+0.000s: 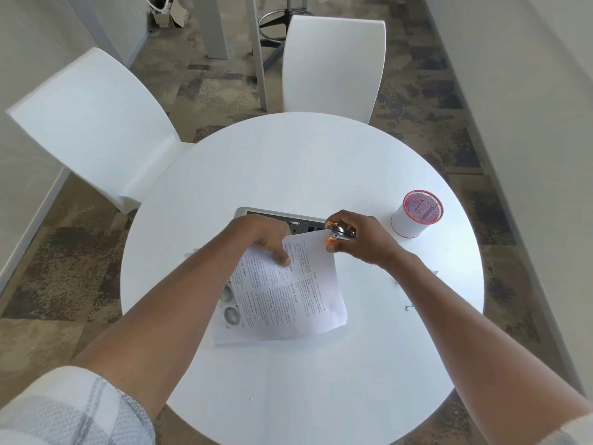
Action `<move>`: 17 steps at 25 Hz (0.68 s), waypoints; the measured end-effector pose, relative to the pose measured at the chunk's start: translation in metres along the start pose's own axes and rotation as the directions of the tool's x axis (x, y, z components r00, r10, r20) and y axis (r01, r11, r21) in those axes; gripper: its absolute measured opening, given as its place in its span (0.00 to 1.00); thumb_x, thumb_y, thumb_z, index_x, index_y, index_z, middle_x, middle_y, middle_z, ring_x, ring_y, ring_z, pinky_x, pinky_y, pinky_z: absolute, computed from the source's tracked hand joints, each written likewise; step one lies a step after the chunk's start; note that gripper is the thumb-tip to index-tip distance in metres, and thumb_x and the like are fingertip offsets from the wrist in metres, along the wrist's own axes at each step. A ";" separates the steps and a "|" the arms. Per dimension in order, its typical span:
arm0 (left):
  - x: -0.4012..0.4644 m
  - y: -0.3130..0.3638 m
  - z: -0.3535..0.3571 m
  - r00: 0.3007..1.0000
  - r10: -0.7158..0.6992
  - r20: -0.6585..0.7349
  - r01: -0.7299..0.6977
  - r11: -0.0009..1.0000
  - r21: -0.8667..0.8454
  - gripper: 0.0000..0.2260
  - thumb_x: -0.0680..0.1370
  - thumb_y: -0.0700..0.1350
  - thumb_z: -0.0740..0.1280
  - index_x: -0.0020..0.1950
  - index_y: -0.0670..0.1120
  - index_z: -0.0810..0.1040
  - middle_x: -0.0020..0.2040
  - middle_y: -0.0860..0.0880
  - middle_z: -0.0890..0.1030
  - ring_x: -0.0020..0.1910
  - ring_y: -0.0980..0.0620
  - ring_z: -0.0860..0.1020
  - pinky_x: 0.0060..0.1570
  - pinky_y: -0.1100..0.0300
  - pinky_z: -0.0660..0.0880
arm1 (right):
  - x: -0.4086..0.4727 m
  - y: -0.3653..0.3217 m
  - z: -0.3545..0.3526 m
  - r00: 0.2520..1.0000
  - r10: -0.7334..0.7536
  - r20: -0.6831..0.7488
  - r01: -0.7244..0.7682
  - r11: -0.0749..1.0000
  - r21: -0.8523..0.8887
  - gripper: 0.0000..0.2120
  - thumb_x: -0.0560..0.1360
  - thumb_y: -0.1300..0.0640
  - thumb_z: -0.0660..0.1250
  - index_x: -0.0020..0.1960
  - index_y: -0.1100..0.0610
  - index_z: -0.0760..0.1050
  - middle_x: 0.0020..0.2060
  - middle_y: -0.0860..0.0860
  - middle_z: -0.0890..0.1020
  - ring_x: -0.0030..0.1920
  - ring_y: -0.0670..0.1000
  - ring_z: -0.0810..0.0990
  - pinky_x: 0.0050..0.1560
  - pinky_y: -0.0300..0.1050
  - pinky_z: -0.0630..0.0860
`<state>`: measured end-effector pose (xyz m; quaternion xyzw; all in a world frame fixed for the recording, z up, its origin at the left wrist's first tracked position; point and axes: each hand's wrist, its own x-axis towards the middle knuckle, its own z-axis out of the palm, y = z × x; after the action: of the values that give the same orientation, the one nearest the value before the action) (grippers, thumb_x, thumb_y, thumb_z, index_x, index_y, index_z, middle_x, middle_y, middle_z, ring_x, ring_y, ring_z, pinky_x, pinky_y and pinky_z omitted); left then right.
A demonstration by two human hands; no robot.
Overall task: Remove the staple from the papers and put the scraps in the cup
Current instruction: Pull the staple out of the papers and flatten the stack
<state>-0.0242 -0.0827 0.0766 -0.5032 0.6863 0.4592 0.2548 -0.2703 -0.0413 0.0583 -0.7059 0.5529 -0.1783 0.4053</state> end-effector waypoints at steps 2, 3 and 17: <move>-0.001 0.003 0.000 1.000 0.009 0.004 -0.009 1.000 0.017 0.16 0.73 0.50 0.76 0.60 0.50 0.82 0.52 0.50 0.86 0.49 0.47 0.84 0.56 0.48 0.80 | 0.002 -0.001 0.000 1.000 0.002 0.015 -0.001 1.000 -0.010 0.15 0.68 0.51 0.78 0.53 0.47 0.78 0.43 0.46 0.82 0.38 0.43 0.75 0.39 0.44 0.76; -0.001 0.005 0.000 1.000 0.012 0.003 -0.012 1.000 0.021 0.17 0.73 0.49 0.76 0.61 0.49 0.82 0.52 0.50 0.85 0.50 0.47 0.84 0.56 0.47 0.80 | 0.003 -0.001 0.000 1.000 0.001 0.024 -0.001 1.000 -0.016 0.15 0.68 0.50 0.78 0.53 0.46 0.78 0.42 0.45 0.82 0.38 0.43 0.75 0.40 0.45 0.76; -0.007 0.016 -0.002 0.999 0.033 -0.012 -0.032 0.999 0.039 0.14 0.76 0.47 0.74 0.61 0.50 0.82 0.46 0.55 0.83 0.43 0.53 0.81 0.41 0.58 0.75 | 0.004 -0.006 -0.001 1.000 -0.024 0.020 0.025 0.999 -0.044 0.08 0.70 0.56 0.76 0.49 0.53 0.82 0.38 0.44 0.82 0.36 0.39 0.75 0.41 0.38 0.72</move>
<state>-0.0361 -0.0801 0.0890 -0.4901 0.7047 0.4466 0.2524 -0.2655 -0.0449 0.0628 -0.7231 0.5439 -0.1640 0.3929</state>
